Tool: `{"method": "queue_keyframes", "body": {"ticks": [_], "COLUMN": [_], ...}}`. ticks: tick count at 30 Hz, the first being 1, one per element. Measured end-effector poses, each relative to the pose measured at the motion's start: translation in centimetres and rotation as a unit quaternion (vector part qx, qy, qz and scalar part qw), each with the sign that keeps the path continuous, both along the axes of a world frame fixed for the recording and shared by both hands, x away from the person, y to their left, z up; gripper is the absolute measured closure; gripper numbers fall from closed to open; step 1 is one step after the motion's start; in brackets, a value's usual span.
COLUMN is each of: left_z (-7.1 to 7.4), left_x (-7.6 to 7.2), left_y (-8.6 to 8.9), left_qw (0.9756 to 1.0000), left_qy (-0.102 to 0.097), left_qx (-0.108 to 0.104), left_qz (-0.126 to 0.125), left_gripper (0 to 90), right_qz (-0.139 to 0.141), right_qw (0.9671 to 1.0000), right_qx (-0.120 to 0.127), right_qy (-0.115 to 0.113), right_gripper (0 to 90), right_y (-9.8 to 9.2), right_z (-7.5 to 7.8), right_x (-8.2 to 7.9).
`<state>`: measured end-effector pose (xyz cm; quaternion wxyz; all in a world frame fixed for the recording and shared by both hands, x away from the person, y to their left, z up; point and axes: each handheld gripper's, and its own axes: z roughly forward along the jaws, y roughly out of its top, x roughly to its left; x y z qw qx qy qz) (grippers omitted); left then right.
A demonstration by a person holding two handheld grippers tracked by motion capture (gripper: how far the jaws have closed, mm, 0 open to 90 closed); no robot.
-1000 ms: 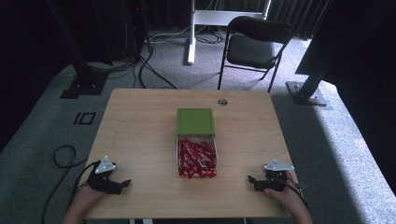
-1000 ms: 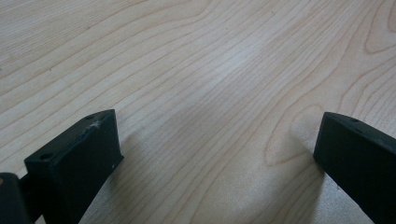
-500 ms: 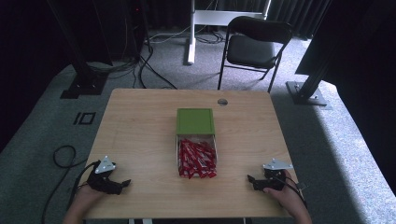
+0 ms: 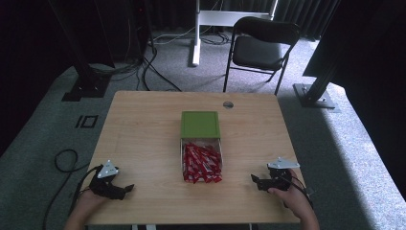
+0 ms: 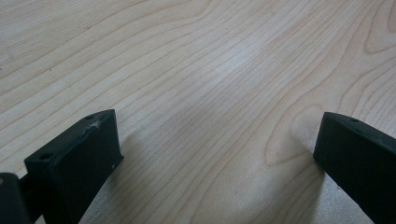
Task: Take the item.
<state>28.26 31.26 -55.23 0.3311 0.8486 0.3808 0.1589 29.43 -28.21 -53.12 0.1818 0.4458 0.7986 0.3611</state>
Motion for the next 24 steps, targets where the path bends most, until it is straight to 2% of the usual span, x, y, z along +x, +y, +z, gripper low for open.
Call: {"method": "queue_keyframes", "body": {"ticks": [7, 10, 13, 24], "left_z": [0.0, 0.0, 0.0, 0.0], "left_x": [0.0, 0.0, 0.0, 0.0], "left_y": [0.0, 0.0, 0.0, 0.0], "left_qw": [1.0, 1.0, 1.0, 1.0], "left_qy": [0.0, 0.0, 0.0, 0.0], "left_qx": [0.0, 0.0, 0.0, 0.0], "left_qz": [0.0, 0.0, 0.0, 0.0], "left_gripper": [1.4, 1.4, 1.4, 1.4], "right_qz": [0.011, 0.005, 0.007, 0.035], "right_qw": [0.9995, 0.9989, 0.9989, 0.997], "right_qx": [0.025, 0.041, 0.036, 0.05], "right_qy": [-0.018, -0.023, -0.029, -0.048], "right_gripper": [14.9, 14.9, 14.9, 15.0], "right_y": [1.0, 1.4, 1.9, 4.0], "right_z": [2.0, 2.8, 3.4, 5.8], "right_x": [0.2, 0.4, 0.6, 1.0]}}
